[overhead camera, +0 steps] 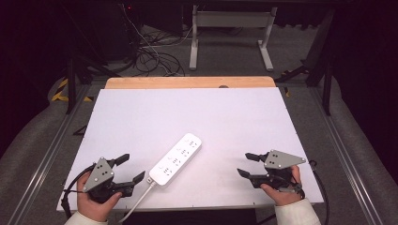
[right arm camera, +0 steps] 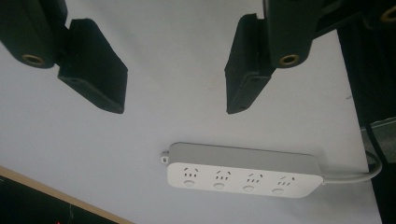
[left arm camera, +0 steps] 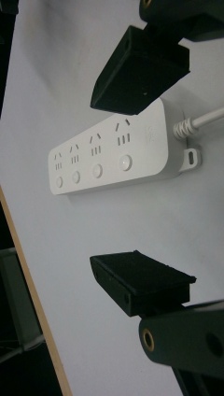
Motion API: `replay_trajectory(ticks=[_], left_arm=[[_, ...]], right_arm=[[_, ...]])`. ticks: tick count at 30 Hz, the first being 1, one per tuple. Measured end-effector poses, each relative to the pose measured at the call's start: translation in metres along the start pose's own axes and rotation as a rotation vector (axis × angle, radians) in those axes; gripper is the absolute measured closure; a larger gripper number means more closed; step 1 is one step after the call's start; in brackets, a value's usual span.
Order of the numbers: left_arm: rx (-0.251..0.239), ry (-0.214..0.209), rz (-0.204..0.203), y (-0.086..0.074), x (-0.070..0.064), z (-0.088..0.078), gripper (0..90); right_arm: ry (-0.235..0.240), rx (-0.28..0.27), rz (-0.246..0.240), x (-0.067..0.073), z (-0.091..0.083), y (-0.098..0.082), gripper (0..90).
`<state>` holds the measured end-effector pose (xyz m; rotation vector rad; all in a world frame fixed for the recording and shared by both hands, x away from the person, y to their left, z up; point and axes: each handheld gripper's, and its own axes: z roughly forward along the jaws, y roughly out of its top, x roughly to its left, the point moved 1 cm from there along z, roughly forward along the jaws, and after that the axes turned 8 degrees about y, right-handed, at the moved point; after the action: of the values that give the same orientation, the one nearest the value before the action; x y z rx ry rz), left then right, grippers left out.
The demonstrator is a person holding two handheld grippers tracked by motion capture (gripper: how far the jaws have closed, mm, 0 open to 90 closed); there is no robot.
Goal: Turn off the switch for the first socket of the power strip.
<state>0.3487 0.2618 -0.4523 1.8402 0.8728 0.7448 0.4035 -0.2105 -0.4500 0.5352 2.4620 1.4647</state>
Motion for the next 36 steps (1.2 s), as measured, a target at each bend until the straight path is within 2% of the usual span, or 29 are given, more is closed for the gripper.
replay_trajectory(ticks=[14,18,21,30,36], left_arm=[[0.013,0.016,0.028,0.002,-0.002,-0.001,22.4],[0.023,0.005,0.025,0.003,-0.001,-0.002,25.9],[0.028,-0.001,0.019,0.004,-0.001,-0.004,28.4],[0.033,-0.003,0.014,0.007,-0.001,-0.005,29.1],[0.069,-0.011,0.023,0.014,-0.001,-0.004,32.9]], right_arm=[[-0.007,-0.011,-0.008,-0.001,-0.001,0.0,39.2],[-0.001,-0.009,-0.007,0.0,-0.001,0.0,42.0],[0.021,-0.007,0.0,0.0,0.0,0.0,43.7],[0.012,-0.008,0.002,0.0,0.0,0.0,41.8],[0.014,-0.006,0.0,0.0,0.001,0.0,41.6]])
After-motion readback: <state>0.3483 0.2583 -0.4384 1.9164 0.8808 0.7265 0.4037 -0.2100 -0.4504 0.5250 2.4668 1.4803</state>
